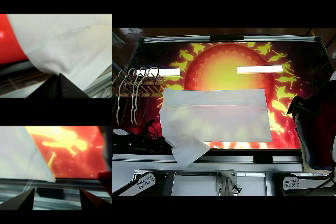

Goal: Fold the shirts.

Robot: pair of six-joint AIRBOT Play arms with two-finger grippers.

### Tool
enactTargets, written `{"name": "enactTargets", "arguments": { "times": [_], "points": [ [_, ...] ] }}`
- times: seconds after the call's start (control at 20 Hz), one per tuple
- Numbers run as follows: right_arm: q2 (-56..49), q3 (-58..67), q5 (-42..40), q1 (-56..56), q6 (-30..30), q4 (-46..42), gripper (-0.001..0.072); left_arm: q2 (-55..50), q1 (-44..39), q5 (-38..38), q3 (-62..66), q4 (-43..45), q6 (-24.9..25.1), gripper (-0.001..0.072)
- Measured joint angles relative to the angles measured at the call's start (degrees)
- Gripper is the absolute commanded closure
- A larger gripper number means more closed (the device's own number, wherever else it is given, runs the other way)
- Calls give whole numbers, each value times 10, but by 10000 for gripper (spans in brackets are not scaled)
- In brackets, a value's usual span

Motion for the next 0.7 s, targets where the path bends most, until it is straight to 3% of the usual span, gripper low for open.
{"name": "enactTargets", "arguments": {
  "times": [0.25, 0.35, 0.65, 0.7],
  "points": [
    [24, -186, -74, -6, -28, 53, 123, 0, 0, -14, 4, -3, 3, 680],
    [28, -246, -100, -6, -37, 59, 162, 0, 0, -18, 7, -3, 6, 680],
    [34, -340, -165, 26, -54, 94, 168, 0, 0, -32, 10, -5, 14, 680],
    [35, -345, -170, 28, -54, 98, 226, 0, 0, -33, 10, -4, 15, 680]
  ]
}}
